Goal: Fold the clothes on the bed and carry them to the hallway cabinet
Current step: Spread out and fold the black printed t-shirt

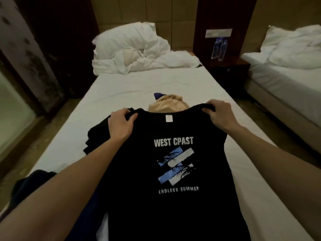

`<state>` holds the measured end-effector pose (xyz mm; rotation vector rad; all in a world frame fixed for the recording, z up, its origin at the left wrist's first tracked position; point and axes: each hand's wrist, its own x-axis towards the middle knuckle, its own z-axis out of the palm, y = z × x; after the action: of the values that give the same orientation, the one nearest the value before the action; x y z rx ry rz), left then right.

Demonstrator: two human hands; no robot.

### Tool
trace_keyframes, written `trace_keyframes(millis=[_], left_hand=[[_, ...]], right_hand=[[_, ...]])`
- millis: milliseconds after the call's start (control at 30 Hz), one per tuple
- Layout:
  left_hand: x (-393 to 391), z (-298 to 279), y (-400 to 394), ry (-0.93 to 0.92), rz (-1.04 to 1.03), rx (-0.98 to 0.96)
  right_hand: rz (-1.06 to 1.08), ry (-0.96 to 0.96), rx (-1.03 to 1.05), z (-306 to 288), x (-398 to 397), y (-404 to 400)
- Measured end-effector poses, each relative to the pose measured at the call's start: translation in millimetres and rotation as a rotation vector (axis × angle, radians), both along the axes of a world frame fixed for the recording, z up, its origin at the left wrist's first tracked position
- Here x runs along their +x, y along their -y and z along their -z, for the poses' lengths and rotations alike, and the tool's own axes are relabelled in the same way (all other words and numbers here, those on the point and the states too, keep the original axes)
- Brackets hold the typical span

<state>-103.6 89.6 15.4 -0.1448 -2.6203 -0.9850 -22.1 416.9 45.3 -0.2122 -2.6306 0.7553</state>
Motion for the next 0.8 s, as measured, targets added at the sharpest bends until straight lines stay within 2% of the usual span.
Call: trace_keyframes(millis=[167, 367, 433, 600, 800], left_hand=[[-59.1, 98.7, -20.5, 0.174, -0.038, -0.057], [-77.3, 160.3, -30.9, 0.066, -0.064, -0.324], [-76.8, 161.3, -31.7, 0.035, -0.058, -0.347], [-64.8, 143.9, -18.1, 0.074, 0.034, -0.213], [-13.1, 113.8, 10.2, 0.122, 0.067, -0.253]], right_hand=[[0.074, 0.163, -0.057, 108.8, -73.9, -8.7], [0.147, 0.331, -0.028, 193.4, -97.7, -8.7], [0.155, 0.371, 0.0, 203.3, -94.2, -5.1], [0.126, 0.444, 0.069, 182.1, -77.7, -1.2], [0.158, 0.647, -0.139, 158.6, -17.6, -32.2]])
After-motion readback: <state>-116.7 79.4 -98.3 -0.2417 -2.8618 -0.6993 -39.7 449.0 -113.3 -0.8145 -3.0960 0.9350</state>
